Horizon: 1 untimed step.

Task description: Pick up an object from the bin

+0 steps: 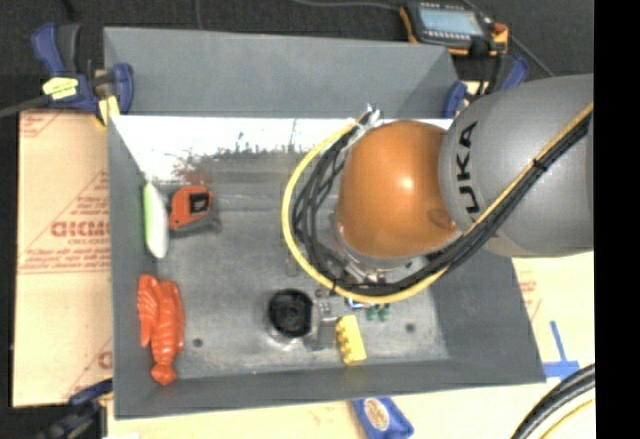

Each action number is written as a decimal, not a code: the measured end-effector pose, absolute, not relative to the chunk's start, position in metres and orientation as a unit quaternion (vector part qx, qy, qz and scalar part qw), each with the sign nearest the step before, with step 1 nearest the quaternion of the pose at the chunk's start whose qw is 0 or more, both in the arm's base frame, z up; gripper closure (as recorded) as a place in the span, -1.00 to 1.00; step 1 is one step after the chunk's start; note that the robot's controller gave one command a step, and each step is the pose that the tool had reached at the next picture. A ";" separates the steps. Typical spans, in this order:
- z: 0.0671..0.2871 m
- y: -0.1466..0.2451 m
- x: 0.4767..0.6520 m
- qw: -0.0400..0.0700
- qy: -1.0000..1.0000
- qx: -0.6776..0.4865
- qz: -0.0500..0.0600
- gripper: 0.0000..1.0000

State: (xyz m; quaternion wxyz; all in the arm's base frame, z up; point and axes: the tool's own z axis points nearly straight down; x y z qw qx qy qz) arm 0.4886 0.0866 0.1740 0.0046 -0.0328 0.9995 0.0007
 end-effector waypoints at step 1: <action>0.122 0.063 0.533 0.004 0.998 -0.069 0.000 -1.00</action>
Offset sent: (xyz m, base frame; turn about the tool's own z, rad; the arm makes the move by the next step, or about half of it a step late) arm 0.0289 -0.0775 -0.0708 -0.0898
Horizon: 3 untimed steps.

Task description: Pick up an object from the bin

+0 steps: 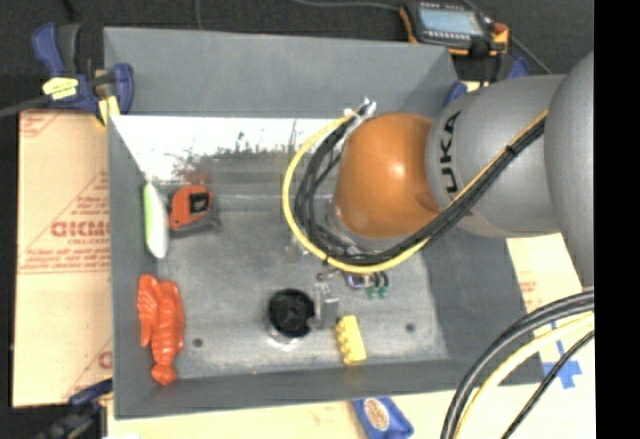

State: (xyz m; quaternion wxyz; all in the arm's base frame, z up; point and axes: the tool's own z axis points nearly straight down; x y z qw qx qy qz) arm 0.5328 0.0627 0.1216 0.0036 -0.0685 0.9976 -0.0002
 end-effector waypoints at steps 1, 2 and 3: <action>0.106 0.023 0.527 0.001 0.997 -0.076 0.000 -1.00; 0.089 0.037 0.524 0.001 0.995 -0.098 -0.002 -1.00; 0.076 0.064 0.501 0.001 0.997 -0.075 0.001 -1.00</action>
Offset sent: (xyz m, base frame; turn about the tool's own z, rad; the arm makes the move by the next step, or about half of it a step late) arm -0.0124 0.0208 -0.0512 -0.1182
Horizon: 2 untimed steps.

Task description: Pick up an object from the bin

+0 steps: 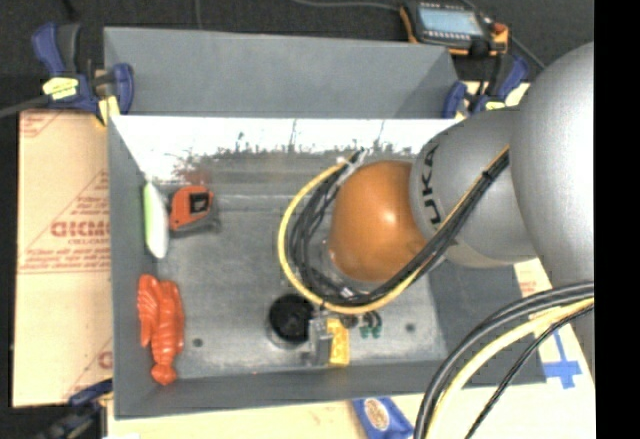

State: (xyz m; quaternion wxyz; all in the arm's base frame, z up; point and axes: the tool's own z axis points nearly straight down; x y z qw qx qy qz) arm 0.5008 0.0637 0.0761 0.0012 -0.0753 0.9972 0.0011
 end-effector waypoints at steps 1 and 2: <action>0.070 0.071 0.499 0.001 1.000 -0.031 0.001 1.00; 0.070 0.071 0.499 0.001 1.000 -0.031 0.001 1.00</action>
Offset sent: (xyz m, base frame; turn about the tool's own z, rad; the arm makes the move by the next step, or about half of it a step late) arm 0.0000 0.0000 0.0000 0.0000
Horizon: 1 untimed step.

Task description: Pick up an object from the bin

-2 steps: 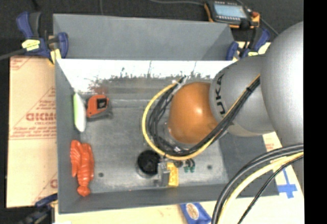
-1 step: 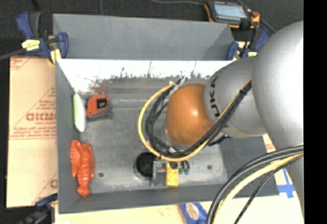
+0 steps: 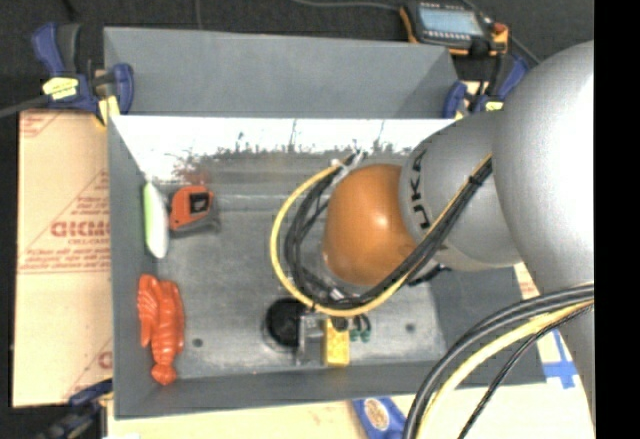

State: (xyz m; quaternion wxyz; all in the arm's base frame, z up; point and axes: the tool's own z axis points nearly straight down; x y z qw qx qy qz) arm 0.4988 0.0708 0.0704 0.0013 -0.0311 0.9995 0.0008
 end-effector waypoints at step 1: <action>0.120 0.054 0.524 -0.002 1.000 -0.030 0.000 1.00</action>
Offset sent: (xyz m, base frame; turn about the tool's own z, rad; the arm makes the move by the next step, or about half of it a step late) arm 0.0343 -0.0747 -0.0001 0.0237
